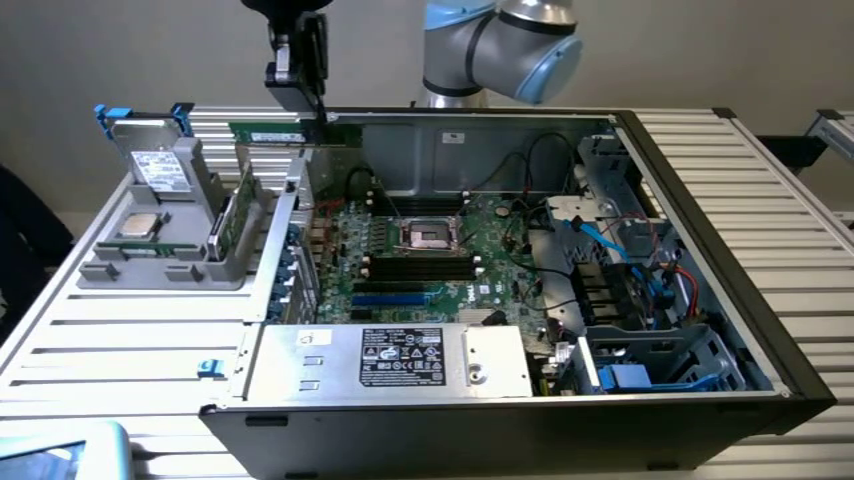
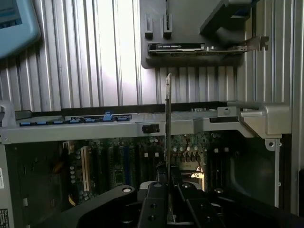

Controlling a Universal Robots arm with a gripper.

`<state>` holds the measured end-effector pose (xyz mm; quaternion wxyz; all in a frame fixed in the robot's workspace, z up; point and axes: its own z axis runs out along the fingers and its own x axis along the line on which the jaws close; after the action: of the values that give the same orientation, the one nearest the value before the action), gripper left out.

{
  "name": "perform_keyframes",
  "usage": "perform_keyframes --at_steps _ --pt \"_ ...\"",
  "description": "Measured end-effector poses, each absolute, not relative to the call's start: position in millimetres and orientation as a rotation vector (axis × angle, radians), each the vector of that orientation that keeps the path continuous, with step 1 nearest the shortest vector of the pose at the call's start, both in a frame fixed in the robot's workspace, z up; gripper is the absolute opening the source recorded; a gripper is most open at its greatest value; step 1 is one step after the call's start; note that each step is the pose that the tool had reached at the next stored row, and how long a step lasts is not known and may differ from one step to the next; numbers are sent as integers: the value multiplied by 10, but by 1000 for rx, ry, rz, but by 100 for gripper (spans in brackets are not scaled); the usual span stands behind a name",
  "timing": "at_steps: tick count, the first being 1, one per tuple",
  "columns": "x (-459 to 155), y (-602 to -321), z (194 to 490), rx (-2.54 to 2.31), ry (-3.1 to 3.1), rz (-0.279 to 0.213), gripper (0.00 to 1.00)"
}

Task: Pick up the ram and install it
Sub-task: 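Pick up the ram and move it above insertion slot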

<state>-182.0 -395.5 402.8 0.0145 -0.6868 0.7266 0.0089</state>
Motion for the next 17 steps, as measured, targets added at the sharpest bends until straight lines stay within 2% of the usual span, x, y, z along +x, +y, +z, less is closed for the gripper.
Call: perform_keyframes --at_steps 17 --pt "-1055 -3955 4022 -2135 2258 20 14"
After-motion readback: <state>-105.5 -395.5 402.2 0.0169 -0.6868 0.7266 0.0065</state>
